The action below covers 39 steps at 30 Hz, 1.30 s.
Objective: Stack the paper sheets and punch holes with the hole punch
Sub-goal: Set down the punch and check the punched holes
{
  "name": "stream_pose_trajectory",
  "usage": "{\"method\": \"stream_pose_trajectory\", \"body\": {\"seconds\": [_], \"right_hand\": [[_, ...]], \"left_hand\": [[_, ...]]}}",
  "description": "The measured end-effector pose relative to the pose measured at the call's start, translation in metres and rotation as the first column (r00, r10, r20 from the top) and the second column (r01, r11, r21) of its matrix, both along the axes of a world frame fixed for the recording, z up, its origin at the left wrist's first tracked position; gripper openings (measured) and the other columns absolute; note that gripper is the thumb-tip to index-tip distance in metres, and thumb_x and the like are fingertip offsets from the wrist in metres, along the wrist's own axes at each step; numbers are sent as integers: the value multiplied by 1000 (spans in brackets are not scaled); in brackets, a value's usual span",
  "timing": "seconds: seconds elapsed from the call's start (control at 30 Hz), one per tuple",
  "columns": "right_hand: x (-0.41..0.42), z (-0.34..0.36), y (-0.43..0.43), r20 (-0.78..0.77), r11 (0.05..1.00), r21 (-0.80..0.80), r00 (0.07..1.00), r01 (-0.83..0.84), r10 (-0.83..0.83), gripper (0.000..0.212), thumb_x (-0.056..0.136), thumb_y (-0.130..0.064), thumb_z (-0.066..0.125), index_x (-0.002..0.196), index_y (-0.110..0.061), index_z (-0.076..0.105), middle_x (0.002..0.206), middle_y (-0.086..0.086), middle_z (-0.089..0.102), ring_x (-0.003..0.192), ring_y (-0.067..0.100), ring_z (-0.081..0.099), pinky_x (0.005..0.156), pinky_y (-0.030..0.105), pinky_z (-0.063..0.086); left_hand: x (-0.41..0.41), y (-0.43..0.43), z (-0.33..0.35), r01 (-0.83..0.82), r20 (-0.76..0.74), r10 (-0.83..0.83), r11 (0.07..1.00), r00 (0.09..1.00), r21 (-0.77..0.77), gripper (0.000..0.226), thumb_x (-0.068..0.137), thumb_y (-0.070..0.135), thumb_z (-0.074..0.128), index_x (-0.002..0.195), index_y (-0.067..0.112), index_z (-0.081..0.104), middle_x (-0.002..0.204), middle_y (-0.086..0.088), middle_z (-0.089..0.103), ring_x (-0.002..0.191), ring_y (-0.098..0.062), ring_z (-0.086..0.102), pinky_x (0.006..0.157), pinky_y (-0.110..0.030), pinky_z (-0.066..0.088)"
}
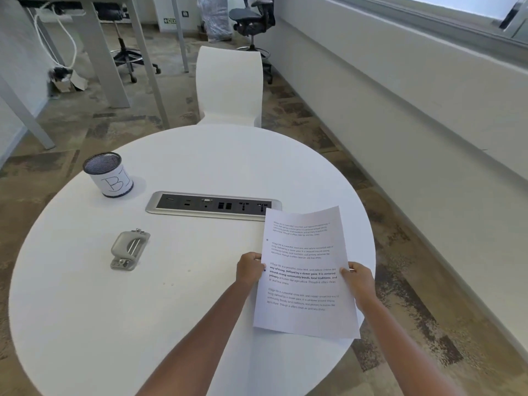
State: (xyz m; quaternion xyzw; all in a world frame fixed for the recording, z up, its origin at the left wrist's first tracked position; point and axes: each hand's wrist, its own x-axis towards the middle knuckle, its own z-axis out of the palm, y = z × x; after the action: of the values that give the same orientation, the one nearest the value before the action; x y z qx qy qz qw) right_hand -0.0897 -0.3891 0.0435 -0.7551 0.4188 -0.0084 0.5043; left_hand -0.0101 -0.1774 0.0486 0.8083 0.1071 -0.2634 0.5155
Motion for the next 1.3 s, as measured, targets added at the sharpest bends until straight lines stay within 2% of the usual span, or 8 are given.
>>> {"method": "stream_pose_trajectory", "body": {"seconds": [0.17,0.3,0.4,0.63,0.87,1.03,1.2,1.3], "right_hand": [[-7,-7,-7,-89,999,-36,996,-13,10,26,90,-8,50,112,1,60,109,21,66,98,36,62,87,45,51],[-12,-7,-8,-112,994,-100,993,-47,36,28,89,-8,52,115,1,57,111,21,65,99,35,62,85,44,51],[-15,-5,-6,-121,985,-147,990,-87,69,33,88,-6,54,121,-1,50,113,22,62,97,35,62,79,41,49],[-24,-9,-3,-149,960,-232,981,-157,125,43,85,-4,55,127,-4,46,111,25,58,97,35,59,79,39,49],[-29,-13,-1,-193,935,-287,969,-208,157,40,87,-4,53,126,-8,48,116,24,50,93,33,57,69,31,44],[-32,-16,0,-226,909,-338,959,-242,171,36,88,-6,50,124,-10,51,117,23,47,86,30,54,67,29,44],[-34,-14,6,-201,879,-406,962,-252,183,35,90,-9,50,125,-10,50,123,23,45,105,33,56,81,39,50],[-36,-14,16,-114,855,-457,970,-244,216,31,91,-11,50,122,-9,52,121,22,49,106,32,56,83,37,49]], "left_hand": [[-7,-8,-3,42,34,-47,991,998,128,41,83,-7,50,124,2,52,124,-16,61,112,-31,57,87,-31,46],[-13,-10,-6,140,111,-168,964,980,226,59,84,-9,44,138,15,37,117,-24,60,108,-34,57,88,-36,47],[-14,-9,-7,223,129,-273,925,953,306,57,85,-9,41,136,16,43,118,-24,59,110,-34,57,93,-35,44],[-20,-4,-7,279,116,-343,885,932,373,51,85,-6,42,131,16,49,123,-20,58,114,-32,55,97,-33,43],[-30,1,-9,320,118,-416,825,902,465,49,86,0,42,130,21,47,123,-13,57,108,-30,58,90,-35,48],[-35,5,-8,338,120,-473,763,873,551,49,89,2,40,133,26,43,126,-11,48,107,-28,59,86,-34,48],[-38,9,-7,332,142,-483,760,864,558,47,91,6,39,134,24,42,128,-12,46,108,-29,59,88,-35,48],[-40,22,-9,276,199,-458,772,866,573,44,92,11,41,134,22,42,127,-11,46,109,-28,56,86,-36,47]]}}
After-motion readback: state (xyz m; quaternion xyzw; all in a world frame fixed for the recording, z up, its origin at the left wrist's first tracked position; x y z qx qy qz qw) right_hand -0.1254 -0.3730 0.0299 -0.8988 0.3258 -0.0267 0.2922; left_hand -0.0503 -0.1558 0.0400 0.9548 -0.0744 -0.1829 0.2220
